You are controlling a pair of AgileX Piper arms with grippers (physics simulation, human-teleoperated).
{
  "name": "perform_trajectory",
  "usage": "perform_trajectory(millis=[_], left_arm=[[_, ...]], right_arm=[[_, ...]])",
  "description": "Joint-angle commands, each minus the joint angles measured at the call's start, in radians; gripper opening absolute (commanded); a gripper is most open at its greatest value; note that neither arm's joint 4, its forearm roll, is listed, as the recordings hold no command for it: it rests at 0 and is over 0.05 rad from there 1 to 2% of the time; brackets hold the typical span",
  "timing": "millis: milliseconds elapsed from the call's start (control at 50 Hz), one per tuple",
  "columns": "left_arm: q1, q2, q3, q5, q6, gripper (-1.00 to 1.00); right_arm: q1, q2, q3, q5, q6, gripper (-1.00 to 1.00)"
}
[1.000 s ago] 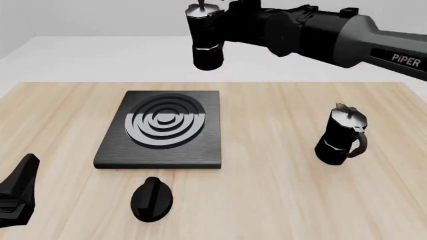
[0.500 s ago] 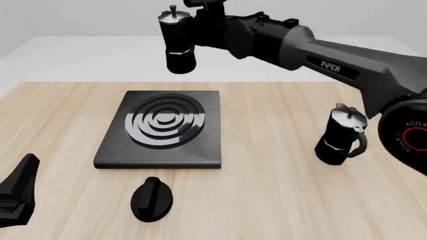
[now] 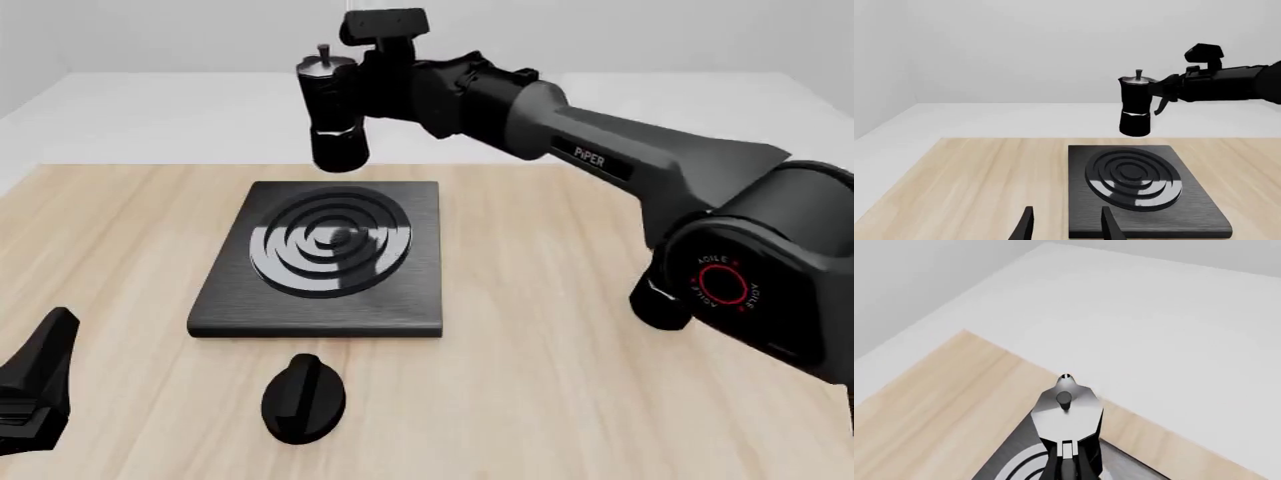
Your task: Put both moka pots on the stove.
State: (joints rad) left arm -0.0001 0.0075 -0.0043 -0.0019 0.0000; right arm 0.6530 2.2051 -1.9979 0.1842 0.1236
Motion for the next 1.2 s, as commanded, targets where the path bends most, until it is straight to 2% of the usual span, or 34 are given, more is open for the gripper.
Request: perform_trajectory(millis=[20,140,160,260,400,440,560,640,680,700,760,780,860,960,1060,1200], left_arm=[[0.000,0.000,0.000,0.000,0.000,1.00],[0.002,-0.001,-0.011,0.011,0.001,1.00],[-0.003,-0.007,-0.014,0.000,0.040,1.00],[0.000,-0.004,-0.004,-0.001,0.019,1.00],[-0.002,-0.006,0.003,-0.011,0.029,1.00],[-0.002,-0.006,0.003,-0.013,0.035,1.00],[-0.005,-0.007,0.002,-0.019,0.053,1.00],[-0.005,-0.007,0.000,-0.018,0.055,1.00],[-0.005,-0.007,-0.001,-0.018,0.057,1.00],[-0.006,-0.007,-0.002,-0.019,0.064,1.00],[-0.008,-0.007,-0.006,-0.019,0.074,1.00],[-0.008,-0.007,-0.008,-0.017,0.075,1.00],[-0.010,-0.007,-0.017,-0.015,0.093,1.00],[-0.008,-0.006,-0.023,-0.004,0.077,1.00],[-0.004,-0.004,-0.028,0.012,0.043,1.00],[-0.003,-0.003,-0.033,0.019,0.034,1.00]], right_arm=[[0.003,0.053,-0.123,0.032,0.025,-1.00],[-0.001,0.094,-0.177,0.052,0.031,-1.00],[0.002,0.097,-0.182,0.054,0.038,-1.00],[-0.002,0.129,-0.246,0.087,0.041,-1.00],[-0.007,0.174,-0.325,0.126,0.048,-1.00],[0.000,0.181,-0.331,0.130,0.068,-1.00],[0.000,0.215,-0.383,0.164,0.080,-1.00],[0.005,0.233,-0.404,0.180,0.117,-1.00],[0.000,0.262,-0.449,0.207,0.145,-1.00],[-0.006,0.273,-0.468,0.217,0.141,-1.00],[-0.008,0.267,-0.455,0.212,0.140,-1.00],[-0.003,0.258,-0.435,0.201,0.157,-1.00],[-0.011,0.255,-0.429,0.199,0.145,-1.00],[-0.005,0.255,-0.425,0.202,0.164,-1.00],[-0.013,0.288,-0.490,0.241,0.167,-1.00],[-0.017,0.322,-0.551,0.283,0.176,-1.00]])
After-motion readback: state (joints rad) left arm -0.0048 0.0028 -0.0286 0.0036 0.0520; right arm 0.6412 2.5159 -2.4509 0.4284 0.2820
